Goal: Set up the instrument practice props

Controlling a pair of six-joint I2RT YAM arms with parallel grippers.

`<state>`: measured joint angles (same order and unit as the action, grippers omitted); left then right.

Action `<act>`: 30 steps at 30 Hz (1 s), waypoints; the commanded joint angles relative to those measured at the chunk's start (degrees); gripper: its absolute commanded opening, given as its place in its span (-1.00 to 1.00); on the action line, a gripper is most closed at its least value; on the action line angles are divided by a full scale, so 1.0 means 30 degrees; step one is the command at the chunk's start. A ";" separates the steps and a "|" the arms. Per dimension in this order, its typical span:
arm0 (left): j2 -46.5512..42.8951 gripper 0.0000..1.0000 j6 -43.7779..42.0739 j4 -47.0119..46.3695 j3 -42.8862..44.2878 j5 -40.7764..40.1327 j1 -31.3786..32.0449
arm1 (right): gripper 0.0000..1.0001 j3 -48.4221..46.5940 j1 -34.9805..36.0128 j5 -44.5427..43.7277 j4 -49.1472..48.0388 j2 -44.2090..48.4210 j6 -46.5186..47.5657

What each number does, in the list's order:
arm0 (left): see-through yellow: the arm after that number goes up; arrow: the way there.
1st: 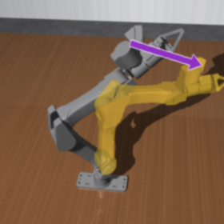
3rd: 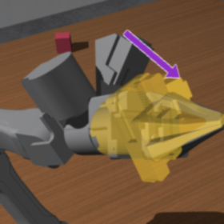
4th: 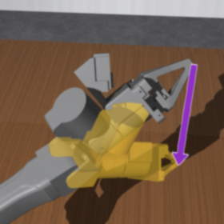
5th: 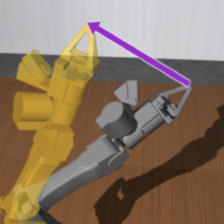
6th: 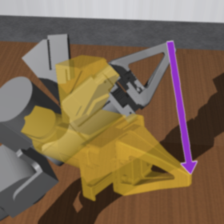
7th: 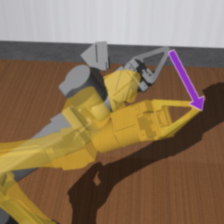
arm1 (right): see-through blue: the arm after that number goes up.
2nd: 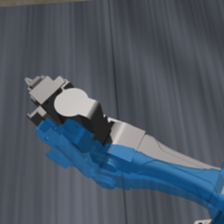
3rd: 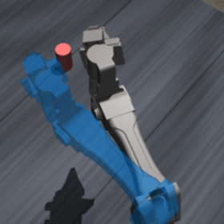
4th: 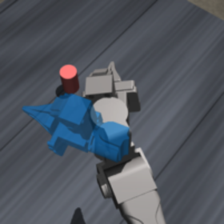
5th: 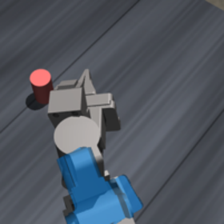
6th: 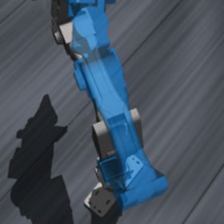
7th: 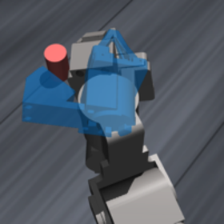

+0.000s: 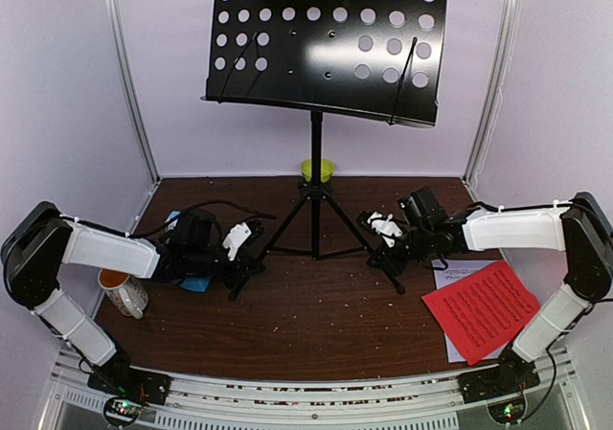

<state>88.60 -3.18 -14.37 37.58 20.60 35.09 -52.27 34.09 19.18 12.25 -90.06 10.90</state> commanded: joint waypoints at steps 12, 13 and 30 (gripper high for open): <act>-0.0020 -1.00 0.4123 0.0762 -0.2633 -0.1782 -0.0778 | -1.00 0.0391 -0.3599 -0.6004 0.3318 -0.0023 -0.4262; -0.0143 -1.00 0.4252 0.0537 -0.2817 -0.1870 -0.0730 | -1.00 0.0170 -0.3598 -0.5971 0.3111 -0.0274 -0.4233; -0.1566 -1.00 0.4833 0.0524 -0.3169 -0.3370 0.1057 | -1.00 -0.2235 -0.3366 -0.4544 0.3508 -0.1818 -0.2662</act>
<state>84.79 5.67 -23.86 30.15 14.52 38.48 -60.62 31.70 19.27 17.56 -96.07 15.31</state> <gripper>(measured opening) 0.119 0.174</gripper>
